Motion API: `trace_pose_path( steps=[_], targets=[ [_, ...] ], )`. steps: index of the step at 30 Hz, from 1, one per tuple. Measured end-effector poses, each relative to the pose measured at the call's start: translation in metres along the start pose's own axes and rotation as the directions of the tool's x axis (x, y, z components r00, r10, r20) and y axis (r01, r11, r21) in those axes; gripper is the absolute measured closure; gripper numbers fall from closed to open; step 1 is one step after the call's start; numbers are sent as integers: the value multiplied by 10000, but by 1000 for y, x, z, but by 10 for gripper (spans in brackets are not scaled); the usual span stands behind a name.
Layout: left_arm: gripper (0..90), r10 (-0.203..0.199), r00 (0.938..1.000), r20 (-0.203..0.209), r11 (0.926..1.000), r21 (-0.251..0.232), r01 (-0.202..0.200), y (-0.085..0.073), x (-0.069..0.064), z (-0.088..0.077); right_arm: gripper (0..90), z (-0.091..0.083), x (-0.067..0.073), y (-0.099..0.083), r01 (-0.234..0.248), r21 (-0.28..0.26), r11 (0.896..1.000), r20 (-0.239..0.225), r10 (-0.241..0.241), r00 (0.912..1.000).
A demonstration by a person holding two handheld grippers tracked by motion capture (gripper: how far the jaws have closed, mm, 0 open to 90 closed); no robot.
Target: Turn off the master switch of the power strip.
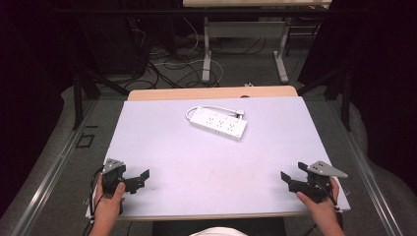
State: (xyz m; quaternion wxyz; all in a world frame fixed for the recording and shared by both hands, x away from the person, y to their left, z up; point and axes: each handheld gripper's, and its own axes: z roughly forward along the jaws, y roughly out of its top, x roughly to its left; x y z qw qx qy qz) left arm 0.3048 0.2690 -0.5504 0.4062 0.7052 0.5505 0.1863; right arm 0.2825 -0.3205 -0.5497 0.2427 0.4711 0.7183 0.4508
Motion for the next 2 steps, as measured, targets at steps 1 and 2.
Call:
trace_pose_path(
  steps=[1, 2],
  targets=[
    [14, 53, 10000, 7, 10000, 32, -53, 0, 0, 0, 198, 4, 1, -1, -87, -521, 9986, 138, 94, 9999],
    [15, 72, 10000, -52, 10000, 29, -72, 0, 0, 0, 198, 1, 0, -1, -81, -260, 9996, 76, 83, 9999]
  ],
)
